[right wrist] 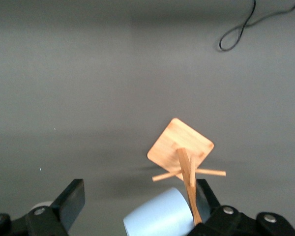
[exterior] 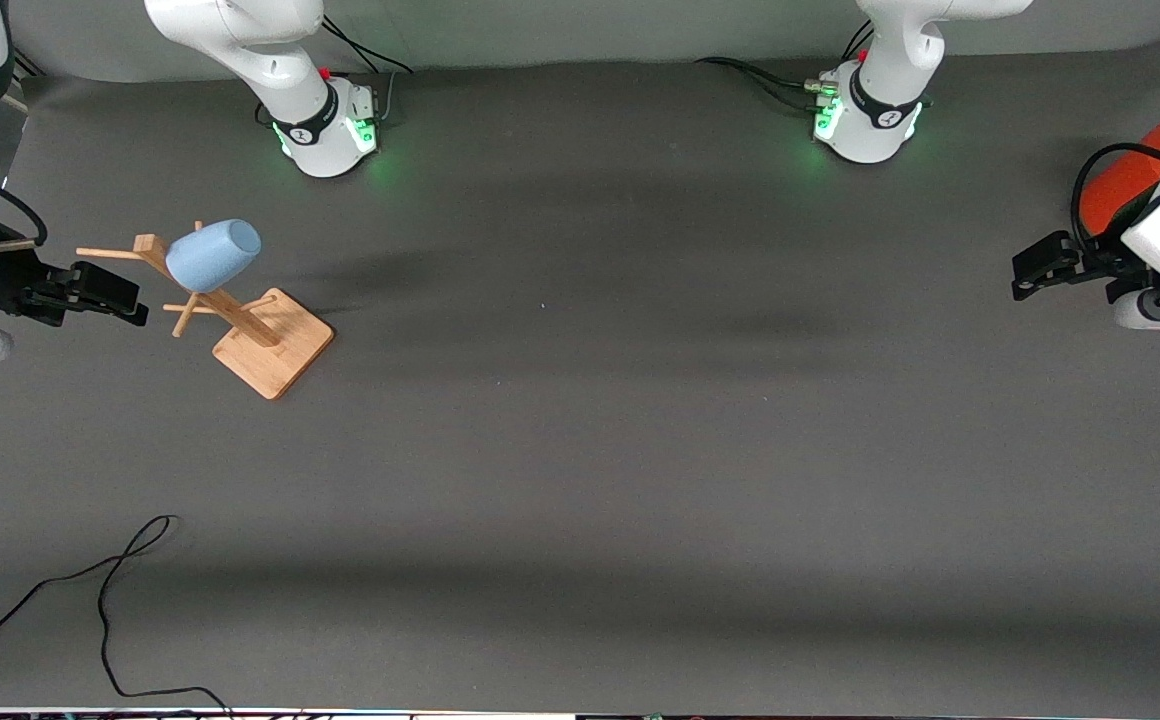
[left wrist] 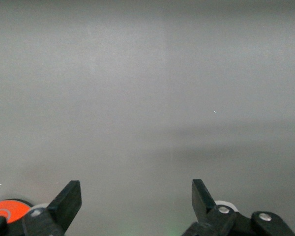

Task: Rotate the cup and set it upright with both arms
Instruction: 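Reach the right gripper to the blue cup on the wooden stand and grasp it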

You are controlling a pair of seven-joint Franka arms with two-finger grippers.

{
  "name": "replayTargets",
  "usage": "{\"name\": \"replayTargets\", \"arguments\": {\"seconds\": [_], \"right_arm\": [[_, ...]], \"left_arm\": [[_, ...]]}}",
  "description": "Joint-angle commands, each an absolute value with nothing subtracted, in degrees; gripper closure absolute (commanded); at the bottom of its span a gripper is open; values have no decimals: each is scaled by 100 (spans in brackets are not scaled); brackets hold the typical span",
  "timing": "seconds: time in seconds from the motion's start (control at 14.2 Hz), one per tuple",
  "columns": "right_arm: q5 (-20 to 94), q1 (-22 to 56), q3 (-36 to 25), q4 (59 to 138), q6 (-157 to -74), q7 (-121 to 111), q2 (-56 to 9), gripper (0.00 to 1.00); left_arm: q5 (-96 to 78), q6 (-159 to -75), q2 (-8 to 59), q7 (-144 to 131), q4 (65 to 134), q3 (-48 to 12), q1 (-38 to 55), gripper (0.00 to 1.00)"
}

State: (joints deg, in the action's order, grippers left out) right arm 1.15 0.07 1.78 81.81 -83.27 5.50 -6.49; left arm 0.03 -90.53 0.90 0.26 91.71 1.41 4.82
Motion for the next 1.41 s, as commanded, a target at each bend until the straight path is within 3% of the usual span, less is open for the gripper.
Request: {"name": "replayTargets", "arguments": {"seconds": [0.0, 0.21, 0.49, 0.7, 1.06, 1.34], "right_arm": [[358, -79, 71, 8523, -7990, 1392, -388, 0], [1466, -88, -359, 9787, -8129, 3535, 402, 0], [1538, -88, -378, 10991, -8542, 5930, 1175, 0], [1547, -176, -536, 12643, -9586, 5968, 2230, 0], [1792, -290, -791, 12954, -9826, 5924, 2198, 0], [1828, -290, -800, 13490, -10545, 5880, 2171, 0]], "left_arm": [[62, -9026, 149, 97, 9044, 149, 492, 0], [70, -9026, 141, 97, 9044, 149, 501, 0], [70, -9026, 149, 97, 9044, 149, 492, 0], [70, -9026, 149, 97, 9044, 149, 501, 0], [62, -9026, 167, 97, 9044, 149, 492, 0], [62, -9026, 167, 97, 9044, 149, 492, 0]]}}
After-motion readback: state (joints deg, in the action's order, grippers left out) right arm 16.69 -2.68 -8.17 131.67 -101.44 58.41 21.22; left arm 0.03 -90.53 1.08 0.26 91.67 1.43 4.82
